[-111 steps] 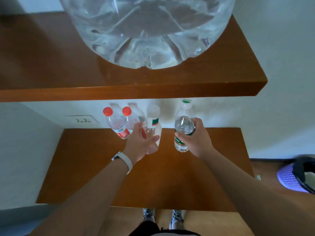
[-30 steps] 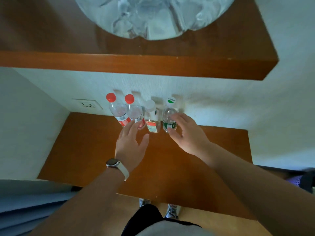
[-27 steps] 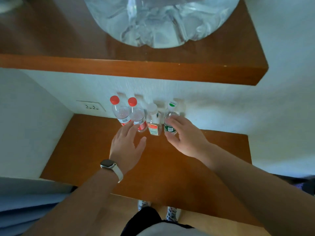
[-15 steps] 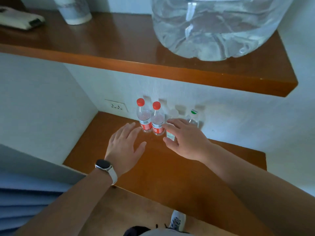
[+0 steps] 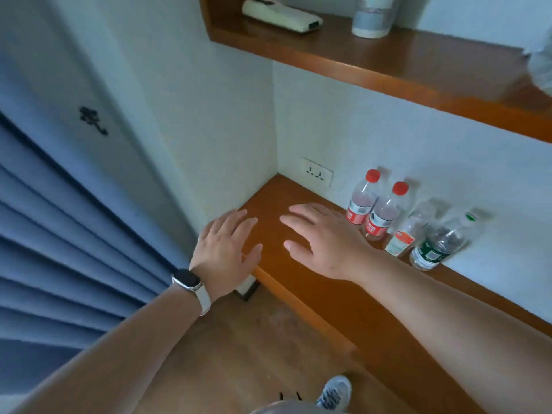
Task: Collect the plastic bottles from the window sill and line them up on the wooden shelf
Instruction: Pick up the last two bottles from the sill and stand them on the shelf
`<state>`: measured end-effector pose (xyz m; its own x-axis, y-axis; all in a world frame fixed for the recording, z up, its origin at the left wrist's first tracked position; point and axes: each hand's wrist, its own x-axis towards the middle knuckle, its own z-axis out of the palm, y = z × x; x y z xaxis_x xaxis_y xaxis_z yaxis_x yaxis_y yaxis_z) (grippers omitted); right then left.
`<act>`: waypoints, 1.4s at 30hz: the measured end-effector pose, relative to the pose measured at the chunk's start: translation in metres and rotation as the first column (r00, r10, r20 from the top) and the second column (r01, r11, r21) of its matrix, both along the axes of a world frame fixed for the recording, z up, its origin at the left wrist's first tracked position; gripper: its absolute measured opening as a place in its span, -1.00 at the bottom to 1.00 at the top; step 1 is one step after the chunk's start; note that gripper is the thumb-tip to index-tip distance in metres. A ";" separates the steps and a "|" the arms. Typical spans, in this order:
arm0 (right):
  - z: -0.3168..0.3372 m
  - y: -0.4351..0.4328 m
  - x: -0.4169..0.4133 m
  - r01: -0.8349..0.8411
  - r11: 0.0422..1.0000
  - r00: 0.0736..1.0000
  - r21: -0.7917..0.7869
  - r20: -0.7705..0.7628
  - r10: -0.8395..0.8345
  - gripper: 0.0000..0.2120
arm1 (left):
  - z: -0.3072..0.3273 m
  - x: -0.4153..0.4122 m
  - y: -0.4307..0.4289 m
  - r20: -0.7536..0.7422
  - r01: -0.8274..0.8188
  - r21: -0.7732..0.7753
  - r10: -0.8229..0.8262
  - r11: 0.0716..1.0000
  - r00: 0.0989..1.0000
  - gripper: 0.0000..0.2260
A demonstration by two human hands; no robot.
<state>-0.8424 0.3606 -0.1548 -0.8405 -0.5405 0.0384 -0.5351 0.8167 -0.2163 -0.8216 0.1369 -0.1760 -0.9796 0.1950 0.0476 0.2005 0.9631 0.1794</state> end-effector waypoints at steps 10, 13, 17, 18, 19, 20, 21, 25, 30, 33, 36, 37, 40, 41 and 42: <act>0.016 -0.191 0.028 -0.270 0.963 0.961 0.019 -0.058 0.270 -0.40 | 0.021 0.092 -0.179 -0.159 -0.202 0.067 0.210 0.977 0.965 -0.52; 0.021 -0.251 0.044 -0.351 0.935 0.934 -0.037 -0.085 0.347 -0.36 | 0.024 0.125 -0.227 -0.191 -0.272 0.071 0.281 0.960 0.941 -0.53; 0.026 -0.313 0.065 -0.471 0.880 0.878 -0.064 -0.123 0.462 -0.41 | 0.030 0.166 -0.276 -0.231 -0.381 0.073 0.388 0.922 0.892 -0.53; 0.029 -0.326 0.069 -0.499 0.865 0.862 -0.057 -0.131 0.489 -0.42 | 0.031 0.175 -0.285 -0.243 -0.408 0.081 0.415 0.909 0.877 -0.54; 0.031 -0.337 0.073 -0.525 0.849 0.847 -0.055 -0.137 0.514 -0.42 | 0.032 0.184 -0.294 -0.255 -0.433 0.086 0.440 0.897 0.861 -0.55; 0.032 -0.349 0.076 -0.549 0.834 0.831 -0.059 -0.143 0.537 -0.42 | 0.032 0.192 -0.302 -0.262 -0.458 0.090 0.464 0.885 0.846 -0.55; 0.032 -0.359 0.080 -0.570 0.819 0.818 -0.062 -0.137 0.559 -0.41 | 0.031 0.201 -0.309 -0.264 -0.483 0.098 0.490 0.870 0.831 -0.54; 0.028 -0.403 0.095 -0.651 0.755 0.757 -0.076 -0.133 0.639 -0.40 | 0.028 0.235 -0.334 -0.273 -0.572 0.143 0.588 0.808 0.762 -0.53; 0.031 -0.451 0.104 -0.733 0.674 0.679 -0.094 -0.154 0.718 -0.43 | 0.031 0.256 -0.362 -0.291 -0.653 0.145 0.663 0.743 0.690 -0.52; 0.031 -0.478 0.103 -0.778 0.622 0.628 -0.090 -0.157 0.762 -0.43 | 0.033 0.263 -0.379 -0.292 -0.699 0.146 0.706 0.700 0.645 -0.51; 0.031 -0.503 0.094 -0.813 0.576 0.582 -0.085 -0.174 0.794 -0.44 | 0.030 0.264 -0.398 -0.287 -0.742 0.138 0.744 0.656 0.604 -0.50; 0.031 -0.513 0.090 -0.823 0.561 0.567 -0.089 -0.187 0.803 -0.44 | 0.029 0.265 -0.404 -0.285 -0.759 0.132 0.758 0.637 0.587 -0.51; 0.030 -0.547 0.080 -0.853 0.509 0.522 -0.112 -0.190 0.832 -0.47 | 0.029 0.269 -0.424 -0.283 -0.803 0.105 0.792 0.586 0.541 -0.53; 0.030 -0.559 0.079 -0.862 0.493 0.506 -0.118 -0.183 0.843 -0.47 | 0.030 0.271 -0.432 -0.281 -0.818 0.093 0.803 0.568 0.526 -0.53; 0.030 -0.571 0.078 -0.873 0.472 0.488 -0.124 -0.183 0.854 -0.47 | 0.033 0.273 -0.439 -0.277 -0.833 0.081 0.815 0.547 0.508 -0.52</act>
<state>-0.7647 -0.2102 -0.1246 0.0611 -0.9642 0.2580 -0.9696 -0.1188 -0.2141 -0.5481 -0.3018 -0.1432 -0.6503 -0.6832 0.3323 -0.6617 0.7242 0.1941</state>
